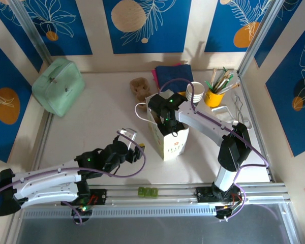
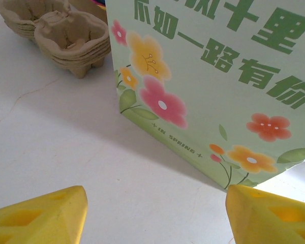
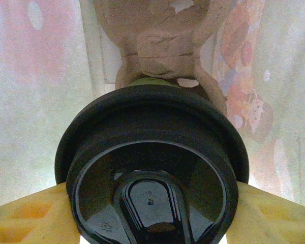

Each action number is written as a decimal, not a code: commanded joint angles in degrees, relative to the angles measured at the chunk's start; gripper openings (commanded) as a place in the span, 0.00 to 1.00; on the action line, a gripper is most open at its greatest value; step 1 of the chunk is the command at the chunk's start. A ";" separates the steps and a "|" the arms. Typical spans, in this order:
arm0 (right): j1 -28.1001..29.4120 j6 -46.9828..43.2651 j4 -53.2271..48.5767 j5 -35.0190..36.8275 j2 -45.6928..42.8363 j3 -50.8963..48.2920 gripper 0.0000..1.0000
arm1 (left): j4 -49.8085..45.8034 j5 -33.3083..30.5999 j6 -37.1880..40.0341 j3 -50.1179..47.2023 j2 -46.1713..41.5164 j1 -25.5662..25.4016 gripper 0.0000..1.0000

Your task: Pack the takeout coffee

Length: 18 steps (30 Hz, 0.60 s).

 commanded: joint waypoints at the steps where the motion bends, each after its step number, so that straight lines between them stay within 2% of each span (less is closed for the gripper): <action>1: 0.18 -0.27 -1.61 -0.23 0.32 1.45 0.58 | -0.03 -1.24 0.66 1.30 -0.12 0.17 0.72; 6: 0.97 0.32 -3.13 -0.14 -0.84 2.72 0.58 | -0.40 -1.57 0.42 0.77 -1.17 0.10 0.72; 18: 1.95 1.53 -5.39 5.04 -2.59 4.75 0.58 | -0.66 -1.74 -0.30 -0.33 -2.47 0.17 0.72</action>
